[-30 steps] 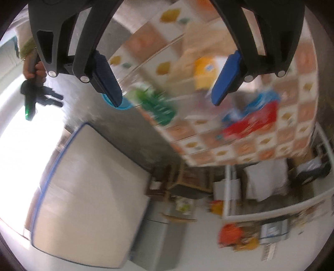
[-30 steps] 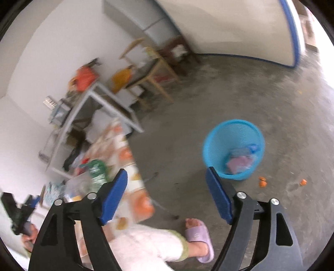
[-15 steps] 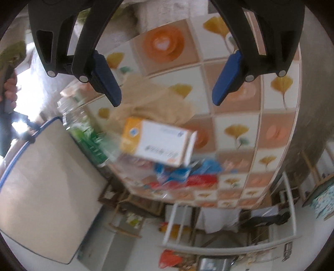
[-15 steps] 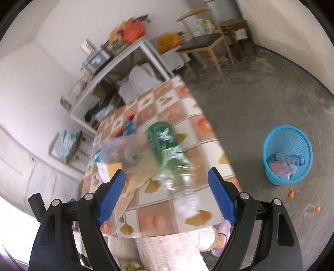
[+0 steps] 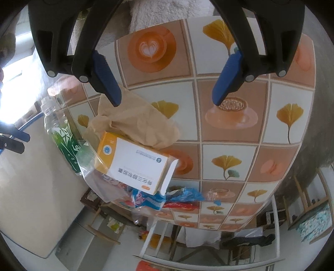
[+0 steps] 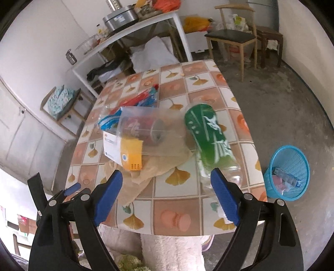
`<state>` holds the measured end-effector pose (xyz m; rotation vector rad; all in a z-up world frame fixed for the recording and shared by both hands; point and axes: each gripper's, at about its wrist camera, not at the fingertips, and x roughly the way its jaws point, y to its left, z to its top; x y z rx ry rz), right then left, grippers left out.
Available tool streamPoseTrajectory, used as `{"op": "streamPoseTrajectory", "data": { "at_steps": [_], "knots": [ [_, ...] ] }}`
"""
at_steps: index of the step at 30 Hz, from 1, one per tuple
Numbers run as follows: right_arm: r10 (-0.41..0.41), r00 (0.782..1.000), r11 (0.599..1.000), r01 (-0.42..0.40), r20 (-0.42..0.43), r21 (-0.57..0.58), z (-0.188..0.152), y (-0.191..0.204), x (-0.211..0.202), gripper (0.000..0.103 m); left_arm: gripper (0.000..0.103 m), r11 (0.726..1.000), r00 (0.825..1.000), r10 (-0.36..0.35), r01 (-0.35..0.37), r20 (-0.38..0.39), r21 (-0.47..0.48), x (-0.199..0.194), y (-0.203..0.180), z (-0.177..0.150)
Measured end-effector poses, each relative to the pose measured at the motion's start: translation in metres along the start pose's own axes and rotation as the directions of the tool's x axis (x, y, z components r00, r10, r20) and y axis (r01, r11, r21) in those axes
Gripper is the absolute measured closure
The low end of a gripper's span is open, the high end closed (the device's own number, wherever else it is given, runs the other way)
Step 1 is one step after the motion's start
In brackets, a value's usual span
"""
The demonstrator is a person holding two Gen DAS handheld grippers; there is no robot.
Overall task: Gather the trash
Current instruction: 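Swing both open tools back toward the table, then reach the right tool to the green plastic bottle and close on it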
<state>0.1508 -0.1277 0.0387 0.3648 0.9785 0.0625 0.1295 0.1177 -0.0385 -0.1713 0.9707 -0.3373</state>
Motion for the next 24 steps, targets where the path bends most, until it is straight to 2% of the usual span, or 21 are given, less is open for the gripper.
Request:
{"op": "streamPoseTrajectory", "data": {
  "at_steps": [10,16,24],
  "knots": [
    [-0.007,1.000,0.999,0.007,-0.006,-0.045,0.000,0.036,0.008,0.019,0.019,0.998,1.000,0.024,-0.024,0.011,-0.051,-0.005,0.018,-0.003],
    [-0.082,0.997,0.994,0.082,0.012,-0.078,0.000,0.043,0.008,0.015,0.019,0.998,1.000,0.023,-0.023,0.005,-0.065,-0.003,0.021,-0.005],
    [-0.199,0.979,0.976,0.202,0.043,-0.084,0.003,0.039,0.006,0.011,0.019,0.997,1.000,0.019,-0.020,-0.009,-0.073,0.001,0.022,-0.006]
  ]
}}
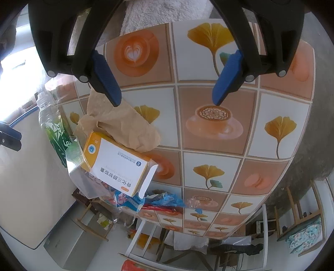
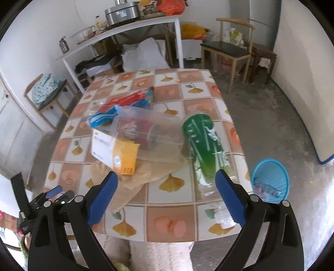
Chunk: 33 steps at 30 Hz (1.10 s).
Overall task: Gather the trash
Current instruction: 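Reach the right tool to the green plastic bottle and close on it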
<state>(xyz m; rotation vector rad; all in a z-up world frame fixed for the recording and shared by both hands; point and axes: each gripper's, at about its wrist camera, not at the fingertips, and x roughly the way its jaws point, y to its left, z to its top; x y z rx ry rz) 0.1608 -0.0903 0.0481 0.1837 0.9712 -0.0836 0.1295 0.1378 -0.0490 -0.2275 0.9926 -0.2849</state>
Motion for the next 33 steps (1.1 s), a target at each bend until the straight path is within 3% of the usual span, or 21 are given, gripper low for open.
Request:
{"op": "streamPoseTrajectory", "data": {
  "at_steps": [19,33],
  "knots": [
    [-0.185,0.980,0.980,0.189,0.070,-0.055,0.004,-0.004,-0.002,0.007,0.019,1.000,1.000,0.008,-0.008,-0.019,-0.008,0.007,0.001,0.000],
    [-0.279,0.944,0.953,0.295,0.176,-0.073,0.006,-0.014,-0.015,0.007,0.019,1.000,1.000,0.015,-0.015,-0.025,-0.003,0.010,-0.004,0.000]
  ]
}}
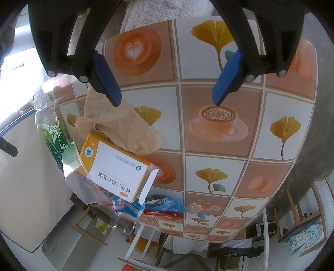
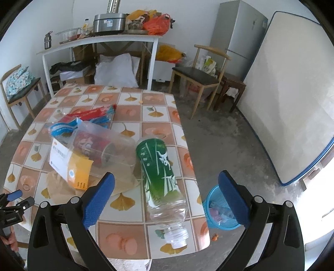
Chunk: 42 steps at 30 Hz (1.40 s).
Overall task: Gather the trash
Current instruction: 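Reach the right tool to the green plastic bottle and close on it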
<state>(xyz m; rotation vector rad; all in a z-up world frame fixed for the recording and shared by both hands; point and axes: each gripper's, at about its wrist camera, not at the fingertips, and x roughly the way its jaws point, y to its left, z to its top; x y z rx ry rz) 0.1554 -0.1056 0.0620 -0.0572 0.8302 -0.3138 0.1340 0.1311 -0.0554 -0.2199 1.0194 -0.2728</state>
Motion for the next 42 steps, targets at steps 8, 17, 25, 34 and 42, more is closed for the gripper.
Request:
{"op": "streamPoseTrajectory", "data": {
  "at_steps": [8,17,25,34,42],
  "knots": [
    [0.111,0.993,0.991,-0.114,0.046,0.070,-0.003,-0.023,0.003,0.007,0.019,1.000,1.000,0.015,-0.015,0.001,0.016,0.001,-0.008,0.003],
    [0.204,0.978,0.959,-0.206,0.032,0.192,-0.011,-0.056,0.016,0.007,0.019,0.998,0.999,0.000,-0.003,0.040,0.070,-0.004,-0.022,0.010],
    [0.348,0.936,0.904,-0.321,-0.050,0.281,-0.022,-0.069,0.045,0.007,0.019,0.977,0.985,-0.132,0.111,0.110,0.183,-0.015,-0.048,0.016],
    [0.429,0.889,0.883,-0.375,-0.161,0.283,-0.027,-0.055,0.098,0.012,0.019,0.929,0.965,-0.237,0.191,0.112,0.317,-0.018,-0.083,0.016],
    [0.455,0.856,0.886,-0.408,-0.245,0.221,-0.013,-0.042,0.138,0.018,0.019,0.907,0.966,-0.247,0.201,0.082,0.370,-0.011,-0.099,0.018]
  ]
}}
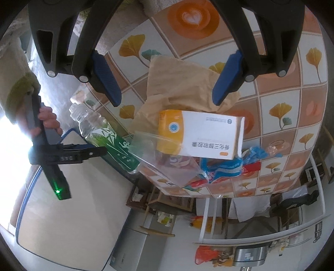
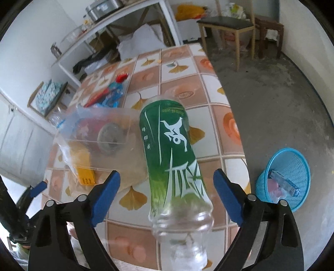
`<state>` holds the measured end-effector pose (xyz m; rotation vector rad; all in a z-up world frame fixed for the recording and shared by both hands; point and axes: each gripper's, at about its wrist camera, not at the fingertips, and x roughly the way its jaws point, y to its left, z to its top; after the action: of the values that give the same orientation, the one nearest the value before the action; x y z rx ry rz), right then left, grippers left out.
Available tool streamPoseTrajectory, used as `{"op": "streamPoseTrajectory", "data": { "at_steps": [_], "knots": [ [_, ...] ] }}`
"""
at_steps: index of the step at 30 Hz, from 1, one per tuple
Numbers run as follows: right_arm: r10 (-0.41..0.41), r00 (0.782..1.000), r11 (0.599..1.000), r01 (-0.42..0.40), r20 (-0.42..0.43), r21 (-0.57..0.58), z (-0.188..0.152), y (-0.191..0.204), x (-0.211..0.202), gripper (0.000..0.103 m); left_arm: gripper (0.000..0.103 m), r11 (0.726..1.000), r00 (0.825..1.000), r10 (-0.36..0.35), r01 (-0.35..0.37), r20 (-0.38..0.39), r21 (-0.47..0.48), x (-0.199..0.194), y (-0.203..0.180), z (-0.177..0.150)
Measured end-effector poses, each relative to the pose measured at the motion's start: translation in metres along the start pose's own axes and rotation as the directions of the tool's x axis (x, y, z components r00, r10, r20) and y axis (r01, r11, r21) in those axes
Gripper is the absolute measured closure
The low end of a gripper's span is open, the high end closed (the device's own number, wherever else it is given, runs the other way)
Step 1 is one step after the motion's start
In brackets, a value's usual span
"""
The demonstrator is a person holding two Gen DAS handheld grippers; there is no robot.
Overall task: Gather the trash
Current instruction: 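Reach the right tool to the green plastic bottle and close on it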
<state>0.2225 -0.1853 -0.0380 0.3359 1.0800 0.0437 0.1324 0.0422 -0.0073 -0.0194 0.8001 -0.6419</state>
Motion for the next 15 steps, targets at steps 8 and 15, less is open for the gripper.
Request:
{"op": "streamPoseTrajectory", "data": {
  "at_steps": [8,15],
  "knots": [
    [-0.039,0.997,0.999,0.038,-0.060,-0.029,0.005,0.001,0.018,0.040,0.019,1.000,1.000,-0.001,0.001,-0.010,0.013,0.006,0.000,0.003],
    [-0.034,0.998,0.999,0.034,-0.052,0.009,0.000,-0.006,0.014,0.045,0.019,0.999,1.000,-0.015,0.015,-0.012,0.029,0.007,-0.003,0.007]
  ]
}}
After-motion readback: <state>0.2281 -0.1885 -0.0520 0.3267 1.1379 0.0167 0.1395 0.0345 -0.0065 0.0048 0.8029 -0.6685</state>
